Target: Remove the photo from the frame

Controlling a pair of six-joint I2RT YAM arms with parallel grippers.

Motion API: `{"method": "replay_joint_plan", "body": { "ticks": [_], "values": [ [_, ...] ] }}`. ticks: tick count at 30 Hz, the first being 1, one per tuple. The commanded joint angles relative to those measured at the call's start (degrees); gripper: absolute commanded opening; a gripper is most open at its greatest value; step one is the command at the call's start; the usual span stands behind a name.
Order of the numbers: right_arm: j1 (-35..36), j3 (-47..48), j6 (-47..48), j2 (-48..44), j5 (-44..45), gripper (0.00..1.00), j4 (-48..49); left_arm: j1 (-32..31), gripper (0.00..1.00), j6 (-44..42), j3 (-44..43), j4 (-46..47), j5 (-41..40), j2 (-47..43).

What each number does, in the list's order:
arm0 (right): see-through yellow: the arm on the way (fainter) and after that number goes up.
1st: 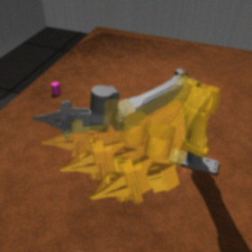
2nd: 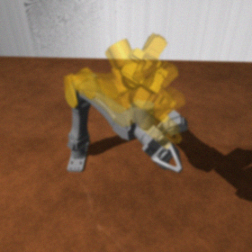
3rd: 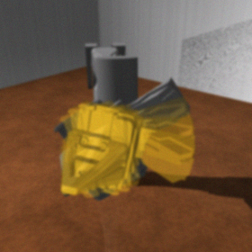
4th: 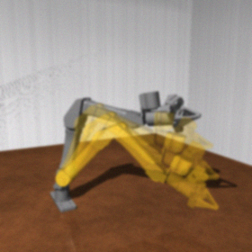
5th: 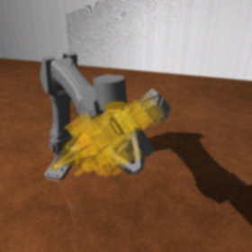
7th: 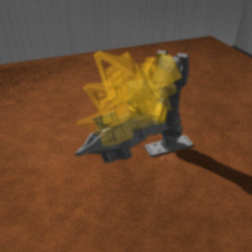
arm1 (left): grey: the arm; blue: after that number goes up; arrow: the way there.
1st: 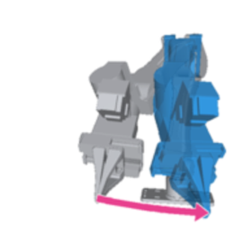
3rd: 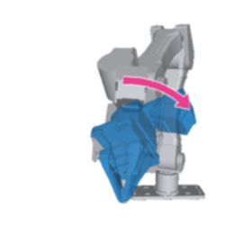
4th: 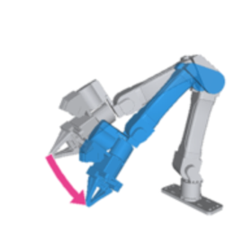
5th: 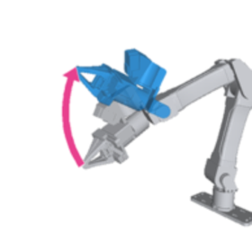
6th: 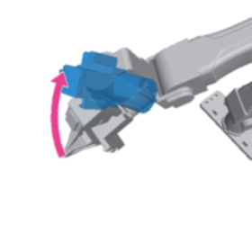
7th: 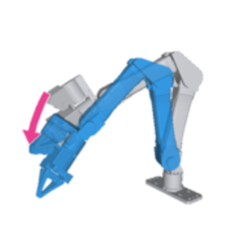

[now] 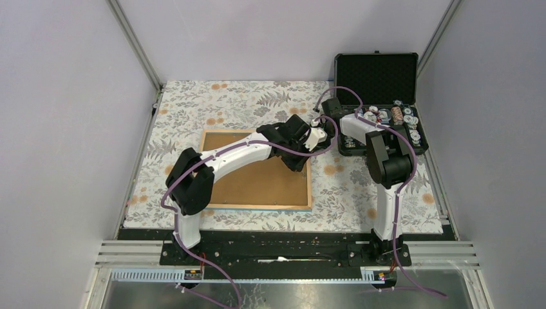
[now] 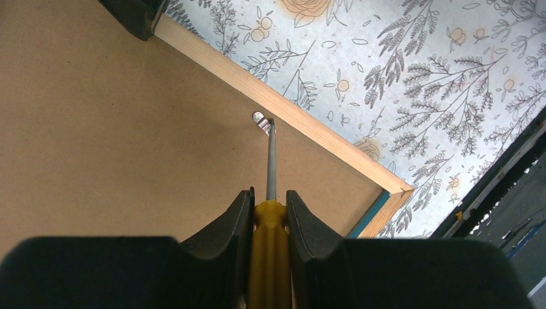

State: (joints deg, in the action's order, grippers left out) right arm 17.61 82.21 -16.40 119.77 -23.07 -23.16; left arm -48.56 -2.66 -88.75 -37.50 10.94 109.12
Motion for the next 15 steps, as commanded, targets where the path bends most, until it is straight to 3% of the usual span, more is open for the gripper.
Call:
{"method": "replay_joint_plan", "body": {
  "ticks": [1,15],
  "values": [
    [0.98,-0.13,-0.14,2.22,2.26,0.00,0.30,1.12,0.00,-0.06,0.20,0.02,-12.75,0.84],
    [0.88,-1.24,0.36,1.35,3.48,0.00,0.31,1.27,0.00,1.71,3.60,-0.42,-19.31,-2.89]
  ]
}}
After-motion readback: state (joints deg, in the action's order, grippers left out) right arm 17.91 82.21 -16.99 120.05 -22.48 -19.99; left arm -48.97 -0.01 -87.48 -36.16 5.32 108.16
